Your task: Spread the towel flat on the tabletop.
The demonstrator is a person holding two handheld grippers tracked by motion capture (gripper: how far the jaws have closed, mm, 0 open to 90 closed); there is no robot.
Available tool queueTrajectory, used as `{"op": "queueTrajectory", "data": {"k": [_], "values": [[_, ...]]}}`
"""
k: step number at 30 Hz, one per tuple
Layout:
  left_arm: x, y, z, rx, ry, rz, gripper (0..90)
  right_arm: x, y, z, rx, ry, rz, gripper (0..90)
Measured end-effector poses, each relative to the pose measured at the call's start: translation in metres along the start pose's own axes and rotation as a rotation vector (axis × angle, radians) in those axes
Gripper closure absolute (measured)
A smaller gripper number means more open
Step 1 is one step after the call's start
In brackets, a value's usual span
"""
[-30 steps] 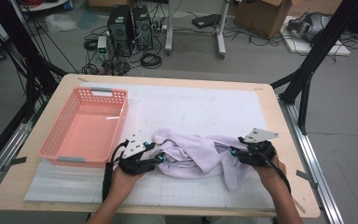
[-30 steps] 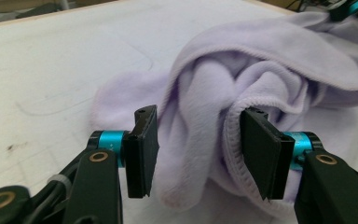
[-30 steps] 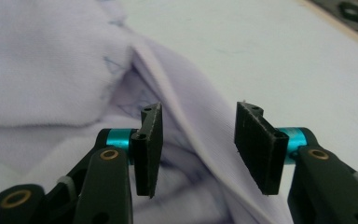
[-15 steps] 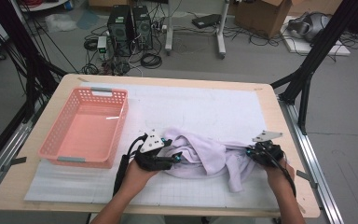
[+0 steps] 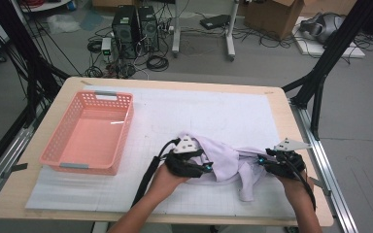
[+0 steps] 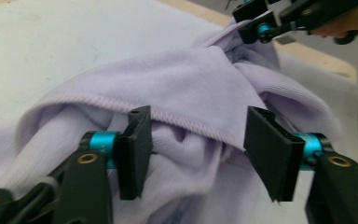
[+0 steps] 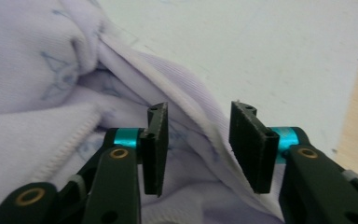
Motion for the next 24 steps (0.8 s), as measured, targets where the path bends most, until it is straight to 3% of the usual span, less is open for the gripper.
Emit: {"op": "queueTrajectory", "data": {"k": [2,4,5,7,8,9,10,12,14,16,24], "values": [[-0.001,-0.015,0.001,0.024,-0.009,-0.039,39.5,0.000,-0.004,-0.005,0.041,-0.013,0.013,50.8],[-0.004,-0.027,0.000,0.070,-0.043,-0.080,40.4,-0.001,-0.011,-0.009,0.063,-0.008,0.005,48.5],[-0.006,-0.030,0.000,0.086,-0.052,-0.093,45.0,-0.003,-0.015,-0.010,0.071,-0.006,0.000,48.1],[-0.008,-0.034,0.003,0.072,-0.063,-0.104,71.1,-0.005,-0.023,-0.012,0.078,0.002,-0.021,48.1],[-0.009,-0.034,0.004,0.074,-0.071,-0.104,79.9,-0.006,-0.026,-0.013,0.079,0.005,-0.032,48.5],[-0.008,-0.031,0.003,0.071,-0.069,-0.100,83.0,-0.006,-0.030,-0.013,0.075,0.009,-0.040,49.7],[-0.008,-0.026,0.003,0.063,-0.068,-0.093,83.9,-0.007,-0.032,-0.012,0.067,0.014,-0.052,53.3],[-0.010,-0.012,-0.003,0.070,-0.066,-0.079,85.2,-0.010,-0.032,-0.008,0.055,0.020,-0.071,70.5],[-0.014,0.006,-0.013,0.084,-0.048,-0.068,85.6,-0.013,-0.028,-0.002,0.052,-0.015,-0.086,86.5],[-0.021,0.026,-0.027,0.116,-0.032,-0.065,85.7,-0.016,-0.022,0.001,0.069,-0.028,-0.100,87.3],[-0.056,0.080,-0.081,0.298,0.031,-0.109,85.8,-0.036,0.010,-0.005,0.065,0.064,-0.178,87.7]]}}
Point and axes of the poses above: each handheld gripper's, and its own axes: y roughly backward along the jaws, x roughly out of its top, z roughly to its right, the point moved 10 cm from there along -y, roughly forward along the jaws, and after that the axes turned 6 degrees about -y, right-handed, at the moved point
